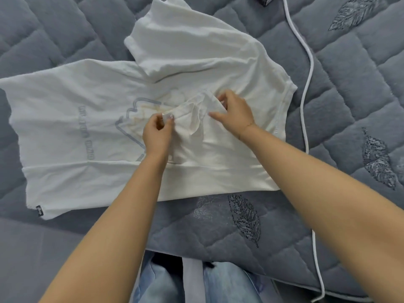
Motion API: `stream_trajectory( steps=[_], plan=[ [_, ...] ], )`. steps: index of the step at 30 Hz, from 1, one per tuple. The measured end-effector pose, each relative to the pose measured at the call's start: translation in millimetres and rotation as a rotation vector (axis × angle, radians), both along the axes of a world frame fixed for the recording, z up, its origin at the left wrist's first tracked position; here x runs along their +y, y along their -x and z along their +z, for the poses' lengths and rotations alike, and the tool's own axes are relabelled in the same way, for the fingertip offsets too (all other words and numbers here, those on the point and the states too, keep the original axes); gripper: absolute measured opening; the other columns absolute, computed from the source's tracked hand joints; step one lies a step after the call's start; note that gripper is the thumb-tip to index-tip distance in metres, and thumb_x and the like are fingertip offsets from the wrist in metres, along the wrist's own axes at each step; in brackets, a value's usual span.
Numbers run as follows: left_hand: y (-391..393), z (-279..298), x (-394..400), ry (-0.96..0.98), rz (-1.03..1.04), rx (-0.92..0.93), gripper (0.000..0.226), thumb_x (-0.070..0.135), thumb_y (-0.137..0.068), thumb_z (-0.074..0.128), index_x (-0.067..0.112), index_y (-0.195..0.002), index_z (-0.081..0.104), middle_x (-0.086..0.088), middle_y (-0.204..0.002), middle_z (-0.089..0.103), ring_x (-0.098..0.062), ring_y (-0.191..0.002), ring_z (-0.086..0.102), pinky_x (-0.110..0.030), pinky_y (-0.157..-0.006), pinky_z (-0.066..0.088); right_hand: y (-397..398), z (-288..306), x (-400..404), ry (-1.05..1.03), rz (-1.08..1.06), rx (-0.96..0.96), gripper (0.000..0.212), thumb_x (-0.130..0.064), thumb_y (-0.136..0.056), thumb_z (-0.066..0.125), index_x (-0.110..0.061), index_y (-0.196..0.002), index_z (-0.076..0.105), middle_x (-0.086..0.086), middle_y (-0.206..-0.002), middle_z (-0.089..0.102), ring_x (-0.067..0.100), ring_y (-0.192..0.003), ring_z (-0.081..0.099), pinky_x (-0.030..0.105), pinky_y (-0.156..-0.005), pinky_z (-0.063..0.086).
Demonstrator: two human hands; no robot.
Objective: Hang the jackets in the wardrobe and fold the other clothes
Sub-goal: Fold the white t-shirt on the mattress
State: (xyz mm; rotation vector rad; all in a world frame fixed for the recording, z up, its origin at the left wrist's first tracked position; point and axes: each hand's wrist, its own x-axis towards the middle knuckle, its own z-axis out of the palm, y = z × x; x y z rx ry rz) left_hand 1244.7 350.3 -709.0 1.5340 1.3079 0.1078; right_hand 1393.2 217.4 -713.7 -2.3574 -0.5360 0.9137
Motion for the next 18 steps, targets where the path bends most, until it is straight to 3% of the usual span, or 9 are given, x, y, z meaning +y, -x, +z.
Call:
stream_trajectory(
  steps=[2,4,7,9,11,13,15,18],
  plan=[
    [0.6,5.7,9.9,0.064,-0.023,-0.074,0.014,0.023,-0.094,0.065,0.011,-0.089,0.06,-0.006,-0.081,0.053,-0.016,-0.076,0.048,-0.03,-0.073,0.041,-8.3,-2.7,2.7,-0.059,-0.017,-0.024,0.018,-0.029,-0.089,0.068,-0.014,-0.087,0.058,0.001,-0.084,0.059,0.022,-0.082,0.055,0.035,-0.075,0.042],
    [7.9,17.6,17.1,0.08,-0.111,-0.144,0.011,0.019,-0.092,0.068,0.009,-0.091,0.063,-0.008,-0.084,0.055,-0.017,-0.079,0.05,-0.029,-0.074,0.043,-10.2,1.7,-9.2,-0.216,-0.088,-0.032,0.019,-0.024,-0.089,0.068,-0.011,-0.078,0.06,-0.003,-0.072,0.054,0.015,-0.07,0.048,0.032,-0.068,0.038],
    [27.4,36.6,21.9,0.034,-0.255,-0.151,0.006,0.018,-0.086,0.073,0.02,-0.085,0.068,0.008,-0.076,0.059,-0.008,-0.072,0.048,-0.021,-0.068,0.04,1.9,22.3,-47.9,-0.414,-0.14,-0.069,0.008,-0.017,-0.089,0.068,-0.01,-0.084,0.069,-0.012,-0.077,0.059,0.0,-0.068,0.048,0.017,-0.067,0.037],
    [43.5,45.7,18.0,0.013,-0.359,-0.156,0.01,0.011,-0.085,0.074,0.019,-0.084,0.068,-0.001,-0.079,0.065,-0.012,-0.071,0.05,-0.026,-0.067,0.04,18.6,34.4,-78.2,-0.415,-0.007,-0.148,0.004,-0.01,-0.089,0.069,-0.008,-0.091,0.07,-0.01,-0.082,0.061,0.0,-0.072,0.049,0.011,-0.07,0.036],
    [61.2,50.4,9.1,-0.035,-0.514,-0.167,0.015,0.0,-0.085,0.071,0.015,-0.088,0.07,-0.004,-0.092,0.073,-0.011,-0.077,0.06,-0.025,-0.073,0.046,39.5,36.2,-104.7,-0.374,0.145,-0.215,0.007,-0.005,-0.087,0.071,-0.002,-0.093,0.072,0.002,-0.089,0.067,0.012,-0.08,0.056,0.016,-0.077,0.041],
    [81.1,48.4,-0.6,-0.115,-0.681,-0.197,0.02,-0.008,-0.084,0.068,0.011,-0.09,0.071,0.003,-0.107,0.073,-0.006,-0.096,0.066,-0.021,-0.084,0.048,59.7,30.9,-124.1,-0.345,0.241,-0.251,0.011,0.001,-0.084,0.072,0.0,-0.094,0.074,0.011,-0.099,0.071,0.025,-0.092,0.064,0.028,-0.084,0.049],
    [101.8,37.3,-9.6,-0.198,-0.824,-0.204,0.022,-0.011,-0.083,0.068,0.008,-0.094,0.073,0.0,-0.116,0.07,-0.011,-0.112,0.063,-0.024,-0.095,0.047,74.7,21.4,-136.5,-0.317,0.331,-0.288,0.016,0.006,-0.081,0.072,0.0,-0.096,0.076,0.017,-0.106,0.071,0.034,-0.096,0.068,0.04,-0.082,0.055],
    [122.1,16.1,-26.7,-0.334,-1.017,-0.133,0.019,-0.006,-0.083,0.07,0.006,-0.097,0.075,-0.009,-0.123,0.067,-0.023,-0.114,0.061,-0.034,-0.098,0.047,84.6,5.6,-144.2,-0.279,0.398,-0.338,0.021,0.011,-0.077,0.073,0.002,-0.095,0.076,0.025,-0.108,0.069,0.04,-0.093,0.069,0.048,-0.076,0.058]
  ],
)
